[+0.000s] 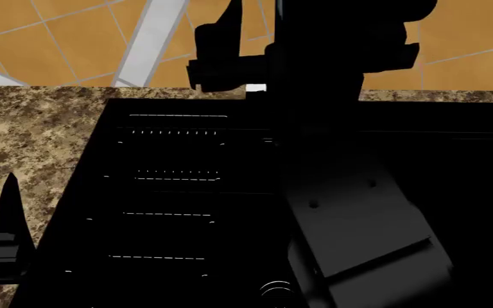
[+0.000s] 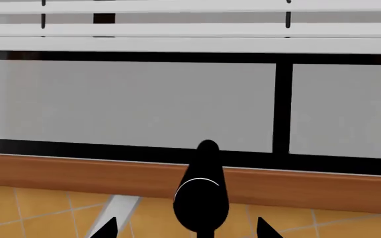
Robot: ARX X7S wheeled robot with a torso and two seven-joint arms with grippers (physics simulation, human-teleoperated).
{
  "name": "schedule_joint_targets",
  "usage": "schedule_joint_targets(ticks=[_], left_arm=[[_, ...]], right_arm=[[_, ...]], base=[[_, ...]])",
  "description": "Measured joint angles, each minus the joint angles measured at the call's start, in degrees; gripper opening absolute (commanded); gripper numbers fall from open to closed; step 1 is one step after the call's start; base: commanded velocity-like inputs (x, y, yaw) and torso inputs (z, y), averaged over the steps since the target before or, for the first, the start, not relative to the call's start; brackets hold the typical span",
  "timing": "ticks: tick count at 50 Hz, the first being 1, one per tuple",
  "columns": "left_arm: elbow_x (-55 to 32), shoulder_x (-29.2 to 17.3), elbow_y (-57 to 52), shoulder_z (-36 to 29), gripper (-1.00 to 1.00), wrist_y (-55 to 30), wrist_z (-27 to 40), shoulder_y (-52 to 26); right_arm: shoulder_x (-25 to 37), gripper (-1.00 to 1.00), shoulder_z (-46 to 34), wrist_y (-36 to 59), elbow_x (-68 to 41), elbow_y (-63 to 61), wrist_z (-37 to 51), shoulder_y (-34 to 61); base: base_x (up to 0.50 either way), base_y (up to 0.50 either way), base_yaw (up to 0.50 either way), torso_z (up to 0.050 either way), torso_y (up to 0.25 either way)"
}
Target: Turn the sink spout to the right.
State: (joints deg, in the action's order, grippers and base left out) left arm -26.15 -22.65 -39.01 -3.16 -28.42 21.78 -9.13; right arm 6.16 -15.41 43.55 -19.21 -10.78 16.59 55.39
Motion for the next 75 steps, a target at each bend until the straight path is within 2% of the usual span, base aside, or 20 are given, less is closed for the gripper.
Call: schedule_joint_targets(ticks=[51, 75], left_arm=[[-1.03, -0.47, 0.38, -0.17, 1.0, 1.35, 0.18, 0.21], [-1.29, -0.76, 0.51, -0.43, 1.0, 1.65, 0.44, 0.19]], right_arm=[[1.51, 1.0, -1.91, -9.77, 0.51, 14.5, -1.04, 4.7], [0.2, 1.0, -3.63, -17.08, 1.1, 27.25, -4.2, 9.66]], base=[[0.0, 0.0, 0.0, 0.0, 0.0], [0.0, 0.0, 0.0, 0.0, 0.0]])
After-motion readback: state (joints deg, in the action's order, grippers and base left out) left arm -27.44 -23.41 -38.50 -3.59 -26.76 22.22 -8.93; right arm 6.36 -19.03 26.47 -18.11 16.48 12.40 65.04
